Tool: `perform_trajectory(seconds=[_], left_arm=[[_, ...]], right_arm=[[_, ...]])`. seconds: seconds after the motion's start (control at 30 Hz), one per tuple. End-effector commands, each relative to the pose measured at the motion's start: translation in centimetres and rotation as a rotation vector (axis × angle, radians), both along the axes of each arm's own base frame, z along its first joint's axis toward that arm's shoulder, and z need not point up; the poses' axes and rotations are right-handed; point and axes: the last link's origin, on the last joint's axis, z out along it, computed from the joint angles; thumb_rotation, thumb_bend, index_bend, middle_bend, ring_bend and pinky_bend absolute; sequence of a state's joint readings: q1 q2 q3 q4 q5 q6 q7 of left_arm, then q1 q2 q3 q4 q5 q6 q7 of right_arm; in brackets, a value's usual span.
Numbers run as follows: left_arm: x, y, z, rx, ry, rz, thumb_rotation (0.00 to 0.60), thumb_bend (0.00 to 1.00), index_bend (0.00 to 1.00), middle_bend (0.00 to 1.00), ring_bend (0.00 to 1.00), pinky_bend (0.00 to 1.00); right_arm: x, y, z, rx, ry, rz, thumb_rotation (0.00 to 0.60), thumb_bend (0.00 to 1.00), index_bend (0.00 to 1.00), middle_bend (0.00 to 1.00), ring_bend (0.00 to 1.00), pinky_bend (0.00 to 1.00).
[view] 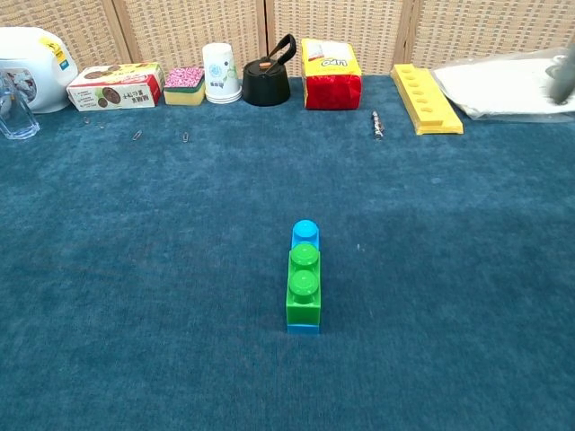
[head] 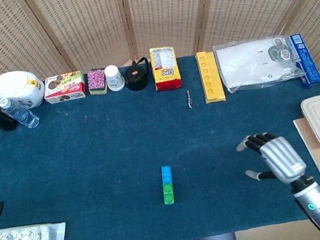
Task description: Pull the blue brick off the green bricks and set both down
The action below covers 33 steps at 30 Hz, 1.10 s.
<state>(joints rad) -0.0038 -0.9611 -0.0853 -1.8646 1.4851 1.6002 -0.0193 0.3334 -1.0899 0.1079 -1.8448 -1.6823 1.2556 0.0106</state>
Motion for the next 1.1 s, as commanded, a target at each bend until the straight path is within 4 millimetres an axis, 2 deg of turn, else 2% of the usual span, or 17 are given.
perform_trajectory(seconds=[0.03,0.23,0.6,0.87,1.1], left_arm=[[0.2,0.1,0.1,-0.007,0.010,-0.002,0.561,0.31,0.38,0.43,0.34,0.36],[0.8,0.6,0.2,-0.026,0.040,-0.004,0.561,0.31,0.38,0.43,0.34,0.36],[1.7,1.7,0.9,-0.048,0.080,-0.019,0.561,0.31,0.38,0.43,0.34,0.36],[1.7,1.9,1.2,-0.062,0.094,-0.011,0.561,0.31,0.38,0.43,0.34,0.36],[1.2,1.9,1.0,-0.076,0.088,0.006,0.565,0.31,0.38,0.43,0.34,0.36]], right_arm=[[3.2,-1.9,-1.7,0.096,-0.002,0.168,0.600,0.17,0.38,0.40,0.41,0.41],[7.2,-3.5,-4.3,0.172,0.024,0.361,0.600,0.16,0.38,0.40,0.41,0.41],[12.9,-3.9,-9.2,0.218,0.136,0.649,0.600,0.13,0.38,0.39,0.39,0.41],[15.0,-3.9,-12.5,0.222,0.260,0.801,0.600,0.12,0.38,0.38,0.37,0.41],[15.3,-4.2,-13.9,0.180,0.370,0.872,0.600,0.09,0.38,0.38,0.36,0.41]])
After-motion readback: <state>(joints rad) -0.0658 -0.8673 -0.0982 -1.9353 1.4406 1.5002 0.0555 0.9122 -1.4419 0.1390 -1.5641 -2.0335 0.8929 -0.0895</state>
